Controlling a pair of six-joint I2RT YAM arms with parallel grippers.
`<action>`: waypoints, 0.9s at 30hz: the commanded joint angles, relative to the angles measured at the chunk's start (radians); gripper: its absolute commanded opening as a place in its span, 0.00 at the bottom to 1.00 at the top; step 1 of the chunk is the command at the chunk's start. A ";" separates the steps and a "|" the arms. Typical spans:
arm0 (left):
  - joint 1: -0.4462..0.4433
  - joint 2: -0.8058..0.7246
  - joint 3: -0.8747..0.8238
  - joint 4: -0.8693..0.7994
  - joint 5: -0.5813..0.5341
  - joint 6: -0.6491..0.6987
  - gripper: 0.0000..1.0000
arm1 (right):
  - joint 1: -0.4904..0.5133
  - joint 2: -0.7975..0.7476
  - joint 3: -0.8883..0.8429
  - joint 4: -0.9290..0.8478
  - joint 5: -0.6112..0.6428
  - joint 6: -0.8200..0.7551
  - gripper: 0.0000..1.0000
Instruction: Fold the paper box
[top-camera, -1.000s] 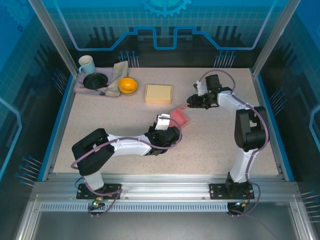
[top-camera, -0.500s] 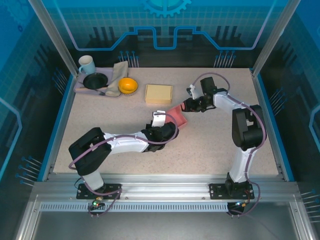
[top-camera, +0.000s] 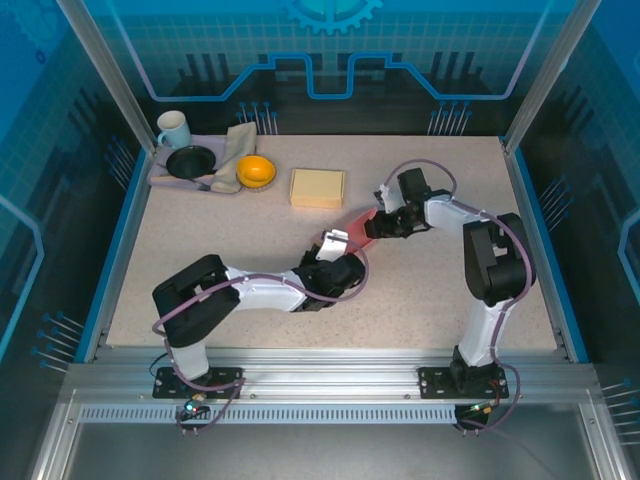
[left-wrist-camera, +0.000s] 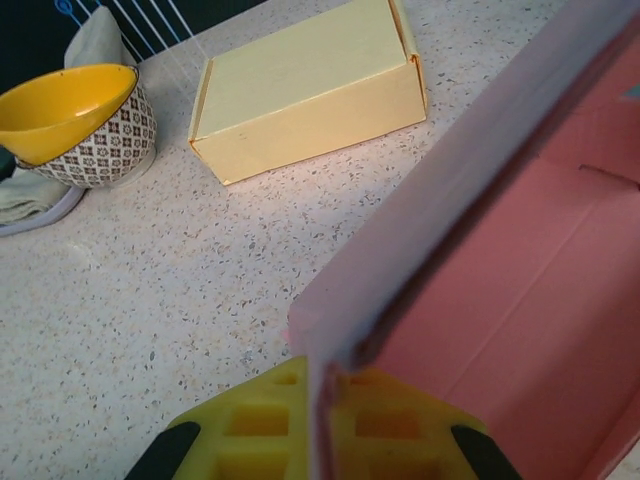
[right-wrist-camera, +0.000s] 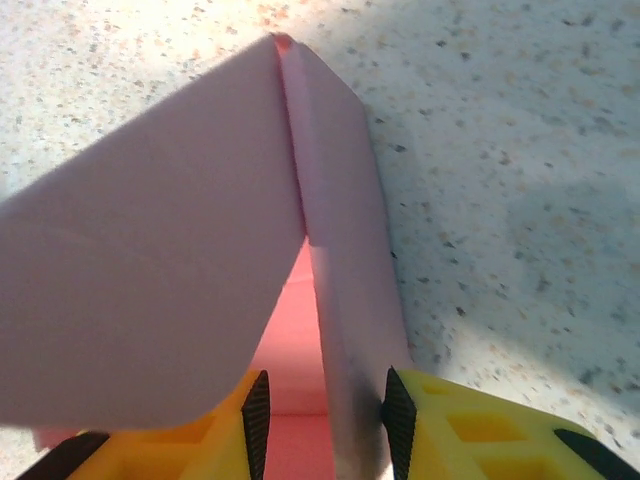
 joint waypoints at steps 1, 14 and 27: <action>-0.011 0.069 -0.035 -0.012 0.081 0.053 0.00 | -0.005 -0.064 -0.036 0.000 0.023 0.035 0.38; -0.019 0.113 -0.027 -0.005 0.066 0.087 0.00 | -0.071 -0.298 -0.022 -0.055 0.107 0.067 0.41; -0.018 0.108 -0.014 -0.016 0.063 0.096 0.00 | 0.122 0.029 0.426 -0.280 0.317 -0.047 0.51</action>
